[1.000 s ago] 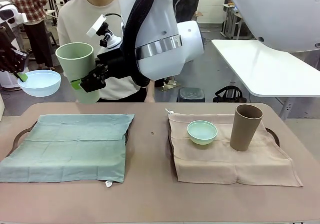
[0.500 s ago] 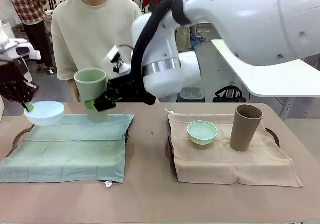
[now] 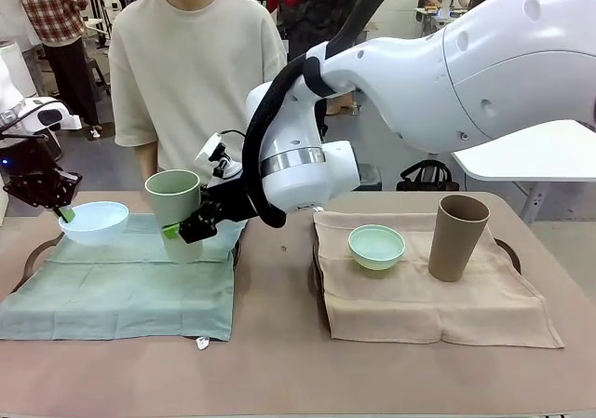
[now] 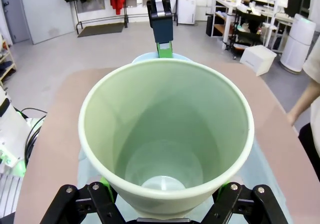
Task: Set up a tray with a mat and arrange the tableware.
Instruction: Place the Picnic Bowl and Reusable plastic cup back onto the Handle tray in front of the human's position.
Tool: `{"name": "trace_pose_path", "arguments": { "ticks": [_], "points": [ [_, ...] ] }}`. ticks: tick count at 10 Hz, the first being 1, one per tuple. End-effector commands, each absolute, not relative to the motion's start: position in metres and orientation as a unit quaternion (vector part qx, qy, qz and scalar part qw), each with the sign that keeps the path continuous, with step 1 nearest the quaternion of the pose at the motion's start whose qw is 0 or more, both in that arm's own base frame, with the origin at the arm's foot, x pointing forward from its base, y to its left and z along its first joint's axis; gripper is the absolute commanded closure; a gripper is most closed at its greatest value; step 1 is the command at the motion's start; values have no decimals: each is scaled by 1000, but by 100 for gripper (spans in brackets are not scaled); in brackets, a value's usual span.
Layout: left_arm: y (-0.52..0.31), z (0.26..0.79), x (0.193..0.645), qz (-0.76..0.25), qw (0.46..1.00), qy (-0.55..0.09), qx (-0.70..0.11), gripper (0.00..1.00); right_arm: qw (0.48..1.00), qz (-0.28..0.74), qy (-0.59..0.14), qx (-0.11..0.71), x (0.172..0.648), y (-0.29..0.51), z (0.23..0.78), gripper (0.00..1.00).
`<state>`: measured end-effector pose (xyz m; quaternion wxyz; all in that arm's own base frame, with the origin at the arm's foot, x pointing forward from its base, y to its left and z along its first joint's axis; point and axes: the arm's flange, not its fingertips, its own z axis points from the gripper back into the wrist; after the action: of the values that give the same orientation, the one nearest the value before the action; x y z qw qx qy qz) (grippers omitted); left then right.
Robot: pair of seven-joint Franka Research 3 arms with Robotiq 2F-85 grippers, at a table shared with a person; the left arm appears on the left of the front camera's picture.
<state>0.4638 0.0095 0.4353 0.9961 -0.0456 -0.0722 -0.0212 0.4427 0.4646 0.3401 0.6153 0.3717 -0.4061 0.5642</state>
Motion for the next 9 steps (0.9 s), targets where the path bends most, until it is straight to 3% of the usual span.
{"name": "trace_pose_path", "arguments": {
  "ticks": [1,6,9],
  "points": [
    [8,434,464,-27,997,-67,-29,96,610,570,-402,375,444,460,337,15],
    [-3,419,468,-52,980,-170,-92,96,588,586,-436,348,448,462,323,15],
    [-5,402,468,-61,982,-158,-80,96,562,600,-467,326,451,463,315,15]
  ]
}}
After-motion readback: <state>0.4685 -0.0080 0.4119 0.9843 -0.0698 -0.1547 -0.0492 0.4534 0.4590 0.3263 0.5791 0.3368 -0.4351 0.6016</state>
